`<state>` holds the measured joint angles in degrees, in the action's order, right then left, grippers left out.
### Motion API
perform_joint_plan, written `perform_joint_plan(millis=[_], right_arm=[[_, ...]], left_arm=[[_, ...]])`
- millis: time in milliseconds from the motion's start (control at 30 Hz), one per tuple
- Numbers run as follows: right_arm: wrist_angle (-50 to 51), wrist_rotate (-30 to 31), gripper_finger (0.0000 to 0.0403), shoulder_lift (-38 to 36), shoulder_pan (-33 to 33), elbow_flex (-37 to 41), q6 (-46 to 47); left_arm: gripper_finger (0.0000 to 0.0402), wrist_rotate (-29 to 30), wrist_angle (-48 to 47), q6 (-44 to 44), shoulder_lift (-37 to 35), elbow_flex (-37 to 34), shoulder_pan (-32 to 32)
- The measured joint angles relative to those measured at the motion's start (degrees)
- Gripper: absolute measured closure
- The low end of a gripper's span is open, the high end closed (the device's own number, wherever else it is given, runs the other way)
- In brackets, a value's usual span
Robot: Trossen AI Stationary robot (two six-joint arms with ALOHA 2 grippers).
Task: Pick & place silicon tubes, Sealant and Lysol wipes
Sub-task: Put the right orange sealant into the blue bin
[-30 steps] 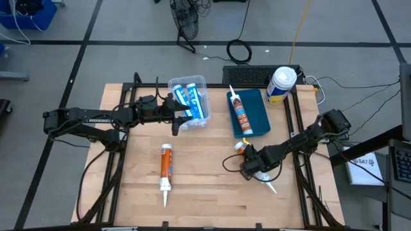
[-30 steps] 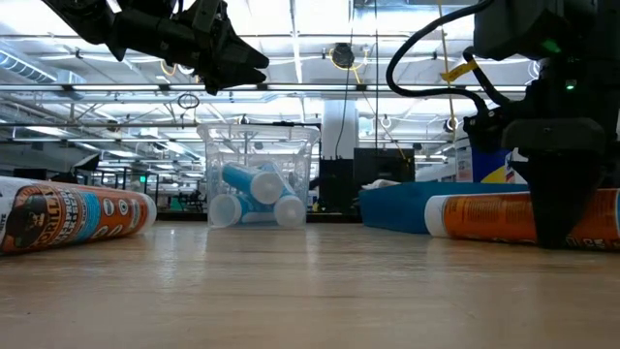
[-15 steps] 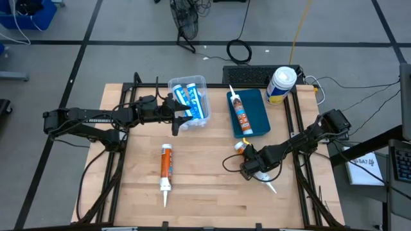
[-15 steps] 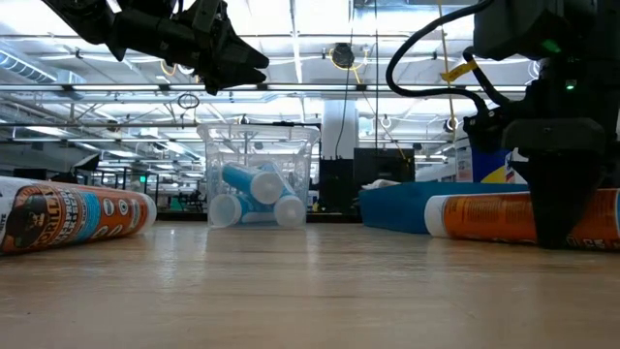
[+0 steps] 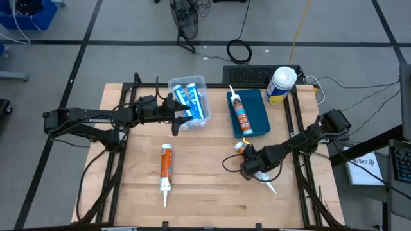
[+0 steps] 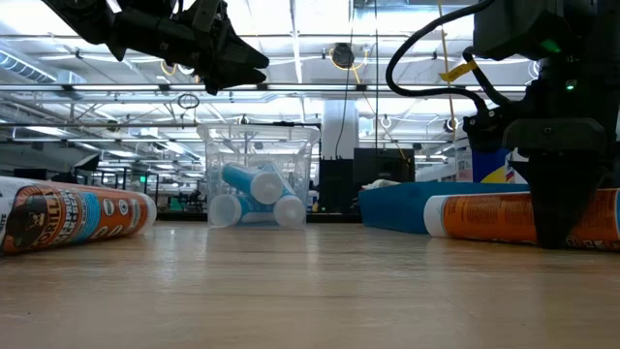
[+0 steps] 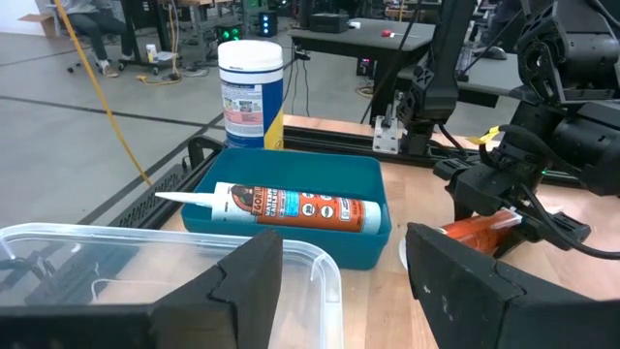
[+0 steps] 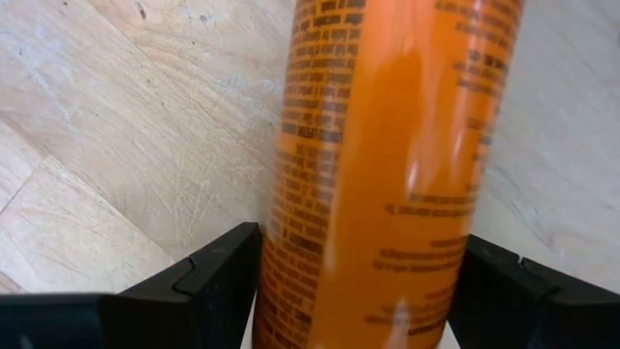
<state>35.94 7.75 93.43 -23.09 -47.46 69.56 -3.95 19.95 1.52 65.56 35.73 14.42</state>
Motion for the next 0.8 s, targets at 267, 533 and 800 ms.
perform_joint_plan(millis=[267,533,800], right_arm=[[0.0,-0.02,0.0133,0.0,0.0,0.0,0.0],[-0.15,0.0,0.017,0.04,0.02,0.0,-0.02],[-0.13,0.0,0.0188,0.03,0.02,0.0,-0.02]], left_arm=[[0.0183,-0.01,0.0,-0.02,-0.02,0.01,0.02],[0.0183,-0.01,0.02,-0.01,-0.01,0.0,0.02],[0.0183,-0.02,0.01,0.0,-0.02,0.0,0.01]])
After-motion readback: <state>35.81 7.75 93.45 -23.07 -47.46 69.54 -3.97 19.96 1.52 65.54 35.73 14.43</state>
